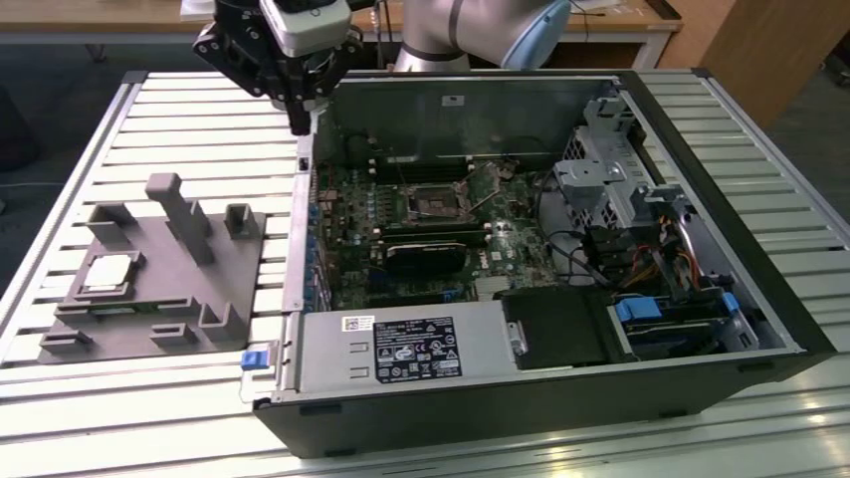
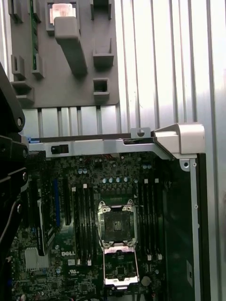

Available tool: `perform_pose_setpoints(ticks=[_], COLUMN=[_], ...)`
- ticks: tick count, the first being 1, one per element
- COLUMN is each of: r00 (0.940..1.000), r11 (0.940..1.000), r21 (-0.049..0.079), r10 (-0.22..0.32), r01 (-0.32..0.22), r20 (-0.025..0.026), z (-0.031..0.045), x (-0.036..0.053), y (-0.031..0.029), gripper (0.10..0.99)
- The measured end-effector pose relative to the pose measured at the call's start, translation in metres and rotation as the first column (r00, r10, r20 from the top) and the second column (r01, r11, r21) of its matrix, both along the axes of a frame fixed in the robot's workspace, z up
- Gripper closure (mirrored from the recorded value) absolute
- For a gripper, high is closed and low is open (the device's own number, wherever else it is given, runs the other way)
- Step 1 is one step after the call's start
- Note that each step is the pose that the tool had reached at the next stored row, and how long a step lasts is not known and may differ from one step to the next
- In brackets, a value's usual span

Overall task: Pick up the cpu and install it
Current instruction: 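Reach for the cpu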

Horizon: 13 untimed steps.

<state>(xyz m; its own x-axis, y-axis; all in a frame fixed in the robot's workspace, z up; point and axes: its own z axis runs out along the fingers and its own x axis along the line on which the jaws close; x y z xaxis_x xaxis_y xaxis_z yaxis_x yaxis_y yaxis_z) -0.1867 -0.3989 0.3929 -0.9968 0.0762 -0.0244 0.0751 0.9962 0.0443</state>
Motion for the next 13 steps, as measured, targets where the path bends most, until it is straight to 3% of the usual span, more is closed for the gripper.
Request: perform_pose_setpoints(ticks=[13], r00=[1.0000], r11=[1.0000], r21=[0.000], r10=[0.000], r01=[0.000], r20=[0.0000], z=[0.0000], x=[-0.0030], y=[0.0000], gripper=[0.980])
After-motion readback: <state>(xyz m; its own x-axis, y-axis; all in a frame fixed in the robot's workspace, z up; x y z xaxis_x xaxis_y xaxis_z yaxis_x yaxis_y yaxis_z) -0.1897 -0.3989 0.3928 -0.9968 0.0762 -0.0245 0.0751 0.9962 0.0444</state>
